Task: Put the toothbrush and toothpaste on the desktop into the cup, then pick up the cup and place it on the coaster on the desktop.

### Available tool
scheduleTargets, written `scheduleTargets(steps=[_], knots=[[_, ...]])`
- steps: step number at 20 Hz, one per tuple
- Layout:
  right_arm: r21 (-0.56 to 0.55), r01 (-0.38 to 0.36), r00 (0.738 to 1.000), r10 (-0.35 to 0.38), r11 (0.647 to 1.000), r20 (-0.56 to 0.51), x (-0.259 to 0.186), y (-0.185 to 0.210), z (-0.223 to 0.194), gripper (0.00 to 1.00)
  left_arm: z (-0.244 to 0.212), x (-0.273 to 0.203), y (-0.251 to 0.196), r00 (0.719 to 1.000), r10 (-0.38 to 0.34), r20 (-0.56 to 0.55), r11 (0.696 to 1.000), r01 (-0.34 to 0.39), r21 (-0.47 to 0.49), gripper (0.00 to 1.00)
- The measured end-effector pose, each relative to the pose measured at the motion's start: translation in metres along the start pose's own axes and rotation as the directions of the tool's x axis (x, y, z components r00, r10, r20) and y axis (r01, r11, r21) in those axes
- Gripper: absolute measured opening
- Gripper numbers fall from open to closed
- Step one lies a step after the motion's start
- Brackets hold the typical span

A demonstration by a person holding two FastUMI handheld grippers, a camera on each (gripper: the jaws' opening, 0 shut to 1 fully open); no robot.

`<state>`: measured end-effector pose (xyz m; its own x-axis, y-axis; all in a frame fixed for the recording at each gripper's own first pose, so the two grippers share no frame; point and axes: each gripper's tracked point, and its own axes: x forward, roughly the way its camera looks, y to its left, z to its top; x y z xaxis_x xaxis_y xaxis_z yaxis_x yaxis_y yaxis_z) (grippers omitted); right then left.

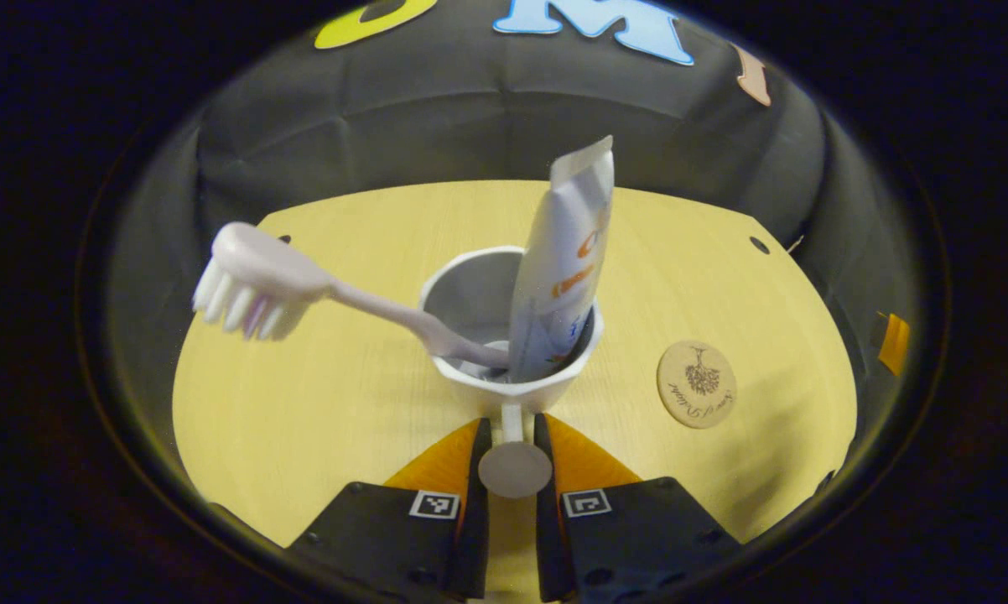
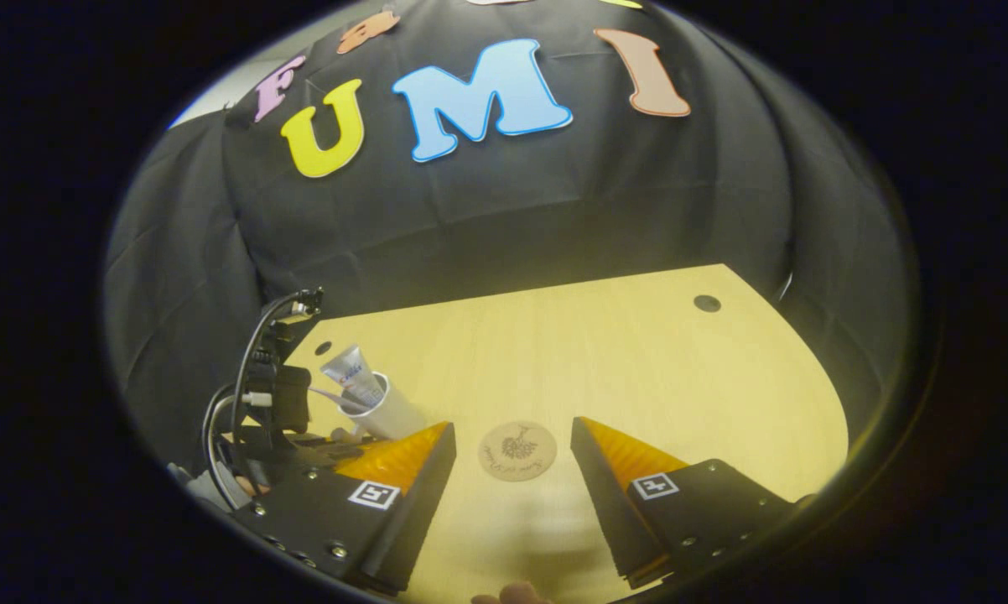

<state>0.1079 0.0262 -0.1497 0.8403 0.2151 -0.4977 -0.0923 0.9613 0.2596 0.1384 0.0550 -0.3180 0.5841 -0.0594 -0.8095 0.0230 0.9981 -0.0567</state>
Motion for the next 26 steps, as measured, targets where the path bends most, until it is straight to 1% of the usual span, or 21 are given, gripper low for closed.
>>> scheduleTargets(steps=[1,4,6,10,12,13,15,18,21,23,26], knots=[[0.009,0.002,1.0,-0.002,1.0,-0.003,0.0,-0.002,-0.001,0.85,0.002,0.002,-0.001,1.0,0.0,0.003,1.0,0.0,-0.002,0.25],[0.029,0.013,1.0,-0.013,1.0,-0.004,0.003,-0.011,0.0,0.85,0.002,-0.002,-0.01,0.999,-0.027,0.035,0.999,0.027,-0.026,0.25],[0.035,0.013,1.0,-0.013,0.999,-0.004,0.003,-0.013,0.001,0.85,0.004,-0.004,-0.013,0.999,-0.024,0.047,1.0,0.024,-0.012,0.25],[0.042,0.015,1.0,-0.015,0.999,0.006,-0.004,-0.019,0.003,0.85,0.009,-0.008,-0.032,0.997,-0.048,0.059,0.999,0.047,0.015,0.25],[0.042,0.021,1.0,-0.021,0.999,0.012,-0.008,-0.024,0.005,0.85,0.011,-0.012,-0.052,0.995,-0.082,0.06,0.996,0.081,0.025,0.25],[0.037,0.032,0.999,-0.033,0.999,0.019,-0.014,-0.035,0.006,0.85,0.011,-0.013,-0.08,0.991,-0.124,0.05,0.992,0.122,0.043,0.25],[0.047,0.054,0.998,-0.055,0.997,0.026,-0.024,-0.053,0.004,0.85,0.012,-0.012,-0.117,0.985,-0.166,0.037,0.984,0.164,0.065,0.25],[0.071,0.074,0.997,-0.076,0.995,0.027,-0.031,-0.074,0.003,0.85,0.012,-0.009,-0.148,0.981,-0.192,0.02,0.978,0.19,0.091,0.25],[0.085,0.09,0.995,-0.093,0.992,0.027,-0.037,-0.095,0.003,0.85,0.006,-0.004,-0.163,0.981,-0.191,-0.003,0.977,0.191,0.092,0.25],[0.095,0.09,0.995,-0.093,0.991,0.024,-0.038,-0.103,0.003,0.85,0.005,-0.003,-0.165,0.984,-0.176,-0.005,0.979,0.176,0.104,0.25],[0.099,0.078,0.997,-0.08,0.992,0.016,-0.036,-0.105,0.0,0.85,0.007,-0.003,-0.166,0.987,-0.161,-0.008,0.981,0.161,0.112,0.25]])
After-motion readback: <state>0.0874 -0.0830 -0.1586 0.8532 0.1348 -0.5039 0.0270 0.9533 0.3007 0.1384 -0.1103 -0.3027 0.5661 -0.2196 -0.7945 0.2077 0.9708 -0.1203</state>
